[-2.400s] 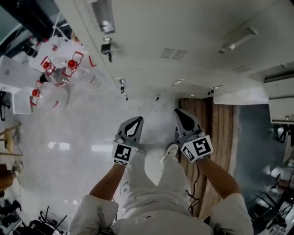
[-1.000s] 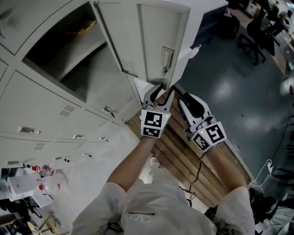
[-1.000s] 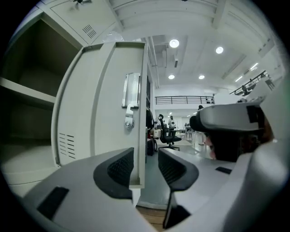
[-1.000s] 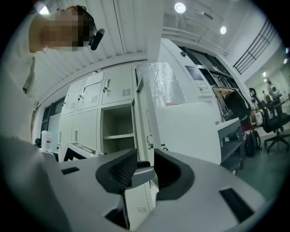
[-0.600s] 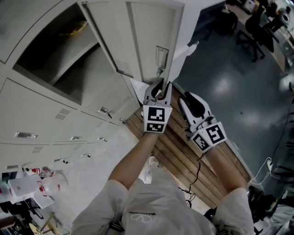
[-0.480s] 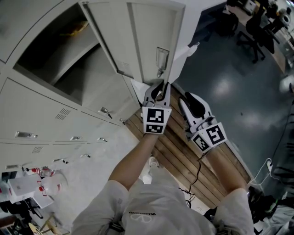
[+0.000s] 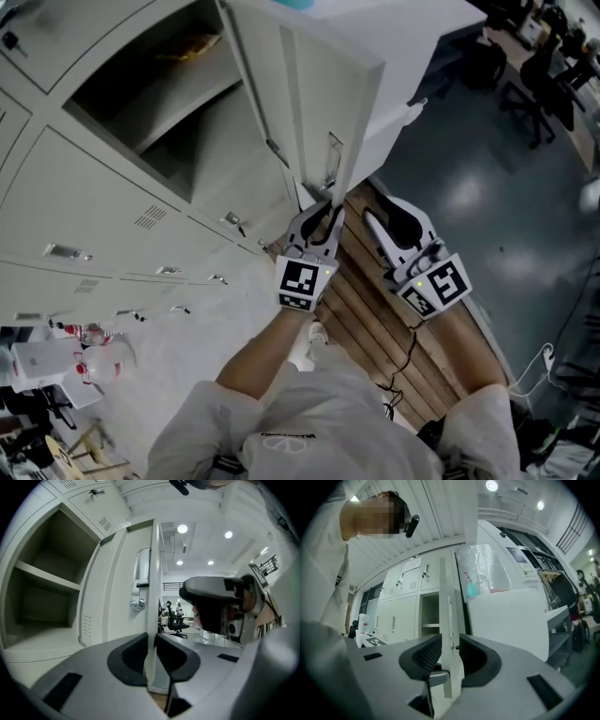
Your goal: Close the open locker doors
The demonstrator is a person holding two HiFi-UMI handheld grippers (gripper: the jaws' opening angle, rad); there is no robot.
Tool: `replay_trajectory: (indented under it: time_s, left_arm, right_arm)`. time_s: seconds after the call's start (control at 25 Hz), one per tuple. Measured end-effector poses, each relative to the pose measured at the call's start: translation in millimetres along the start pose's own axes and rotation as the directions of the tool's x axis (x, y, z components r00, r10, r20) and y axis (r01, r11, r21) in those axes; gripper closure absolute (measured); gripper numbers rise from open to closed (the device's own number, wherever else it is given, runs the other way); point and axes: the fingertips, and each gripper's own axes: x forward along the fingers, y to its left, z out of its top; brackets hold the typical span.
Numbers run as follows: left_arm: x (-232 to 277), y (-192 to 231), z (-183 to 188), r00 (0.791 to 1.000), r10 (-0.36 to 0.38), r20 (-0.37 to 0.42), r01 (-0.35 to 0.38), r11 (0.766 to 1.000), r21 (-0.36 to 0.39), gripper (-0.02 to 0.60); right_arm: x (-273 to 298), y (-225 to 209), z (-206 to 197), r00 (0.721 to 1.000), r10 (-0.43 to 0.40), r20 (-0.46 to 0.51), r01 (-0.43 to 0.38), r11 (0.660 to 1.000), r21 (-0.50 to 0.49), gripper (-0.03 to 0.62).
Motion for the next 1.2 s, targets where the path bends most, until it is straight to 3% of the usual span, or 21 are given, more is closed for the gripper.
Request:
replay_trajectory:
  time_s: [0.2,0.56,1.08,1.2]
  left_arm:
    - [-42.1,18.6,-4.4,1.000,-0.020,0.009,0.020,1.000,0.006,0.517]
    - [-90.1,52.2,-5.5,0.997,-0.079,0.027,0.079,0.997,0.007,0.511]
    - [-126.5,90.2,-9.3,0.993,-0.114,0.040,0.114,0.993,0.001,0.511]
    - [-135.1,101.3,-9.9,0.994,-0.098,0.043,0.099,0.995,-0.009,0.511]
  right_arm:
    - [33.4,43.3,8.0,0.990,0.139,0.001,-0.139,0.990,-0.030,0.454]
    - [88.0,103.7,11.2,0.955,0.297,-0.018,-0.297,0.952,-0.072,0.404]
    - [137.0,142.9,18.7,0.928,0.373,0.008,-0.372,0.927,-0.056,0.407]
    - [145.3,150.8,17.7,0.921,0.390,0.009,-0.390,0.919,-0.053,0.439]
